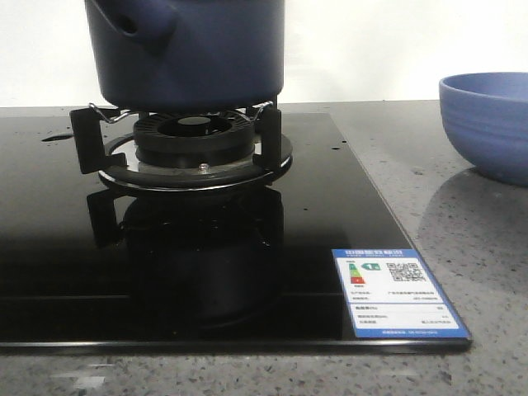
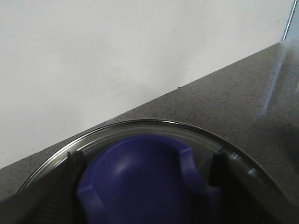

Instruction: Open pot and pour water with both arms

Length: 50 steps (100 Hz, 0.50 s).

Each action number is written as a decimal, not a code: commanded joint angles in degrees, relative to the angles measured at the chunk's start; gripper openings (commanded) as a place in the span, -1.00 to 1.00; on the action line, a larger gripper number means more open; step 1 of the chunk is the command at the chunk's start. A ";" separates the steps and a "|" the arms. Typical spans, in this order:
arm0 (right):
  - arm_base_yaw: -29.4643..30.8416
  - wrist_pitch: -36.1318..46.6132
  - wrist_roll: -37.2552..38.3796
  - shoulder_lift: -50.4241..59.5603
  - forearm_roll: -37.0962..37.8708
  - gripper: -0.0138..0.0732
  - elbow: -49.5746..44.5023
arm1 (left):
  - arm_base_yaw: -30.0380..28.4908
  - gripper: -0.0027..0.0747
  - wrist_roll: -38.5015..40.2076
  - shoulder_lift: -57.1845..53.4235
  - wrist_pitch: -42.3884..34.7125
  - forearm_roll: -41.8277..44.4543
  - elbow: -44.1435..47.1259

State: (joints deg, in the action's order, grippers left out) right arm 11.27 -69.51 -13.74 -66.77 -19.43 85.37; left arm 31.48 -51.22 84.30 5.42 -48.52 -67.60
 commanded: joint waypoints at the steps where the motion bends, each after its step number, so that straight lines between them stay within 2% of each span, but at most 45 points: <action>1: 0.37 2.62 -0.65 1.19 -1.49 0.28 1.88 | 0.22 0.48 0.11 -2.13 -2.55 -1.01 -2.25; 19: 0.37 2.51 -0.65 1.19 -1.49 0.28 1.88 | 0.22 0.48 0.11 -5.19 -1.85 -1.16 -2.25; 50: 0.37 3.91 -1.28 1.19 -3.93 0.28 1.88 | 0.22 0.47 0.11 -19.58 -1.60 1.36 -2.25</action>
State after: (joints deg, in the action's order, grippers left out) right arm 11.27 -69.51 -13.74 -66.77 -20.29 85.37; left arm 31.48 -51.22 69.57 6.21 -48.11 -67.84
